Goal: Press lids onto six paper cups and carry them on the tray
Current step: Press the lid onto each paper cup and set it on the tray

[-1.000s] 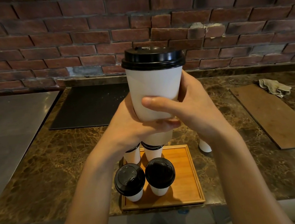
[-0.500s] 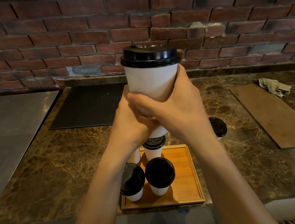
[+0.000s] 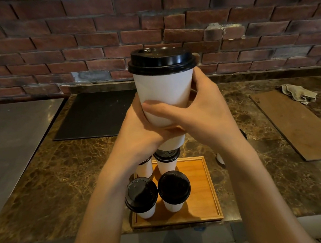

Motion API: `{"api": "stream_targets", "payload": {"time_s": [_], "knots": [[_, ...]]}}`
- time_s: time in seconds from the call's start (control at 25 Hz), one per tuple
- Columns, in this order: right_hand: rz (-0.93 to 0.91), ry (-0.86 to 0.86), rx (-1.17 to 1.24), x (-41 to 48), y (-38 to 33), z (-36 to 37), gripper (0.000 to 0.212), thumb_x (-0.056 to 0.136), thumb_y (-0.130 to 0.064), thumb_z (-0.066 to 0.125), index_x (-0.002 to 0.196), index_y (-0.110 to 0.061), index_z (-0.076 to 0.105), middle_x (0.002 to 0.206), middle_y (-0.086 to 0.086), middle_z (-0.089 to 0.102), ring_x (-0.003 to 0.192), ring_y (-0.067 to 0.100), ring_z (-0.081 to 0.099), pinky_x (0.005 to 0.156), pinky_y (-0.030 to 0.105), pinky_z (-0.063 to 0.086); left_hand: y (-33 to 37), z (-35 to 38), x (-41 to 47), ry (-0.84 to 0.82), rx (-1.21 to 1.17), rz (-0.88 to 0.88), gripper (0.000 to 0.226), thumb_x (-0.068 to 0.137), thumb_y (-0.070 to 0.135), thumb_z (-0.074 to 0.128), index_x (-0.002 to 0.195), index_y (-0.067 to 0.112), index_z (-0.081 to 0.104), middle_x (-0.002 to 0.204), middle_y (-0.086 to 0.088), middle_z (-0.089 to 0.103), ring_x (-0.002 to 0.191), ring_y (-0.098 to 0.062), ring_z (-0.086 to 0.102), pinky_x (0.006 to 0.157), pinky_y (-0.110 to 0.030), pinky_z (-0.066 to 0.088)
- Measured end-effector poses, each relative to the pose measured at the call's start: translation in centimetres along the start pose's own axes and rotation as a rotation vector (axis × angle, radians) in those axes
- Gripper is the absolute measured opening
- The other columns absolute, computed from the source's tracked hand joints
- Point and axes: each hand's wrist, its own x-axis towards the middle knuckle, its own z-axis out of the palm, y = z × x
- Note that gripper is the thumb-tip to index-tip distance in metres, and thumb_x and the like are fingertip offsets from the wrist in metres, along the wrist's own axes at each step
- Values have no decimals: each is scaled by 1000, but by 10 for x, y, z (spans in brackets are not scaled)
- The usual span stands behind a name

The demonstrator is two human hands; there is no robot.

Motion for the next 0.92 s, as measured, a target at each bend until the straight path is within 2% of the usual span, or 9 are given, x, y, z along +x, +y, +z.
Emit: {"api": "stream_targets", "payload": {"time_s": [0.12,0.16,0.24,0.32,0.44,0.64,0.8,0.92], "knots": [[-24,-65,63,1,0,-6,75,67,-43,86,130,-26,50,116,-15,61,105,-3,57,83,26,57,2,-5,-2,-43,-19,-5,63,60,8,82,111,30,52,96,17,66,95,9,62,70,-4,47],[-25,-82,100,1,0,-7,73,66,-42,85,128,-26,51,114,-14,61,104,-2,59,82,26,57,2,-7,-2,-60,-22,-10,63,60,5,82,108,32,52,94,20,67,94,8,62,69,-4,47],[-22,-111,166,1,2,-9,68,66,-39,83,125,-26,53,111,-13,63,102,0,61,78,22,57,4,-9,-3,-102,-35,-16,64,56,10,84,107,31,52,94,24,67,95,5,63,70,-7,49],[-18,-139,209,1,3,-11,65,66,-36,82,124,-24,54,108,-12,64,102,0,62,75,18,54,4,-9,-3,-124,-64,-31,71,52,11,87,112,27,53,98,17,67,97,0,63,72,-11,50],[-20,-178,238,2,5,-15,62,68,-32,82,123,-24,55,106,-13,66,102,1,63,74,15,53,4,-8,-4,-145,-130,-47,73,56,11,80,121,23,50,107,8,66,101,-5,63,75,-16,52],[-14,-206,244,3,5,-18,59,69,-30,81,121,-26,54,107,-16,66,102,-1,63,73,14,53,2,-7,-3,-136,-146,-46,73,55,12,80,119,30,50,107,13,66,101,-3,63,74,-16,53],[3,-161,173,3,2,-15,64,65,-38,81,122,-28,52,108,-14,64,100,-2,61,73,18,55,1,-6,-1,-115,-118,-31,68,54,11,80,112,32,51,99,23,67,98,1,63,70,-11,51],[21,-88,104,3,0,-10,70,66,-41,85,126,-28,50,112,-15,62,101,-2,60,79,25,58,0,-3,0,-68,-108,0,77,50,20,88,117,27,51,100,20,68,98,3,63,69,-8,50]]}}
